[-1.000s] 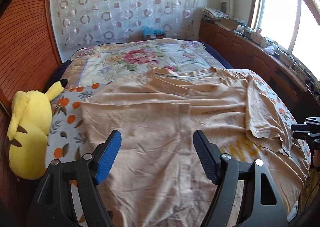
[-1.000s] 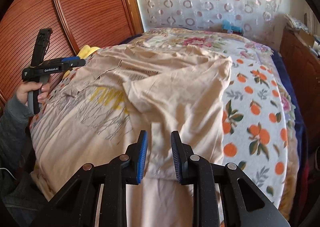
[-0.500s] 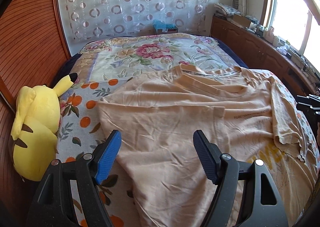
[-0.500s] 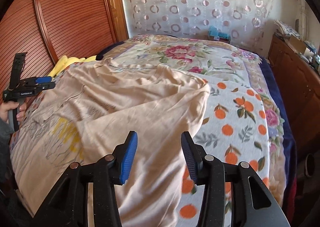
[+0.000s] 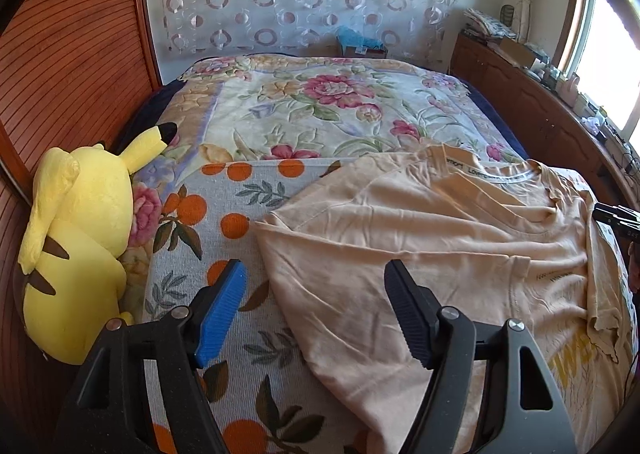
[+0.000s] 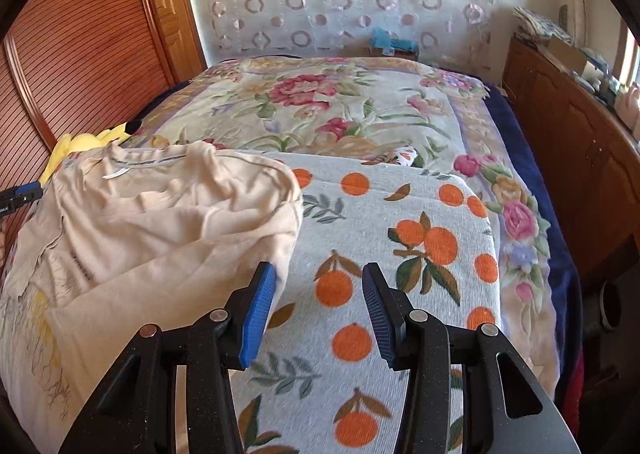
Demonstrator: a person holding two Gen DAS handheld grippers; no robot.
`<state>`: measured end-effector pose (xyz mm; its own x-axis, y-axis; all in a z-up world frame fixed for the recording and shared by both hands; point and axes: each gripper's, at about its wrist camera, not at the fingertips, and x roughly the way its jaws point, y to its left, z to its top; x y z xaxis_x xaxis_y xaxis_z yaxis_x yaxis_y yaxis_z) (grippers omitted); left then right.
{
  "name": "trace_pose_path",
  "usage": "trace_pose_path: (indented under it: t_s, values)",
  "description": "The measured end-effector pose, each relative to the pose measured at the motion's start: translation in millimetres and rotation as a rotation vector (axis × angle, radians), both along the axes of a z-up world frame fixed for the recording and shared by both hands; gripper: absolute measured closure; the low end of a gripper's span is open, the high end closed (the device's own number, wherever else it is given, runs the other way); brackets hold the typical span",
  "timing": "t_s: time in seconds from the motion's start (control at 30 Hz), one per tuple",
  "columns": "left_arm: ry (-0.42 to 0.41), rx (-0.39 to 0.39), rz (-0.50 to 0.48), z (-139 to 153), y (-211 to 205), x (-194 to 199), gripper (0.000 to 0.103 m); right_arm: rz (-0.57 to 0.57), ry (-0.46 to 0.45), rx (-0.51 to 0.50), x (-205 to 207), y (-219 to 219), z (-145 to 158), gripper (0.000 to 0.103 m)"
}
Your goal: Fold small clothes
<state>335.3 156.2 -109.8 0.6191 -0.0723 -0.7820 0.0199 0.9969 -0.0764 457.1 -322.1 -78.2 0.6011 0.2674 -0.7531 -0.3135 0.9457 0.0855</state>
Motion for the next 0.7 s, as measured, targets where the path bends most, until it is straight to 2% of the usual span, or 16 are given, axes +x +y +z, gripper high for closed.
trace_pose_path:
  t_s: [0.3,0.47,0.6,0.7]
  values:
    - [0.034,-0.007,0.015,-12.5,6.0,10.5,0.03,0.011,0.009,0.016,26.5,11.0,-7.5,0.056]
    - [0.029,-0.004,0.011,-11.9,8.0,10.6,0.03,0.051,-0.001,-0.016,32.4,25.0,-11.2,0.056]
    - [0.02,-0.024,-0.006,-9.5,10.6,10.7,0.046,0.087,-0.02,-0.077,35.0,37.7,-13.1,0.056]
    - [0.02,-0.03,-0.005,-9.1,12.9,12.6,0.052,0.088,-0.008,-0.076,40.8,38.7,-12.8,0.056]
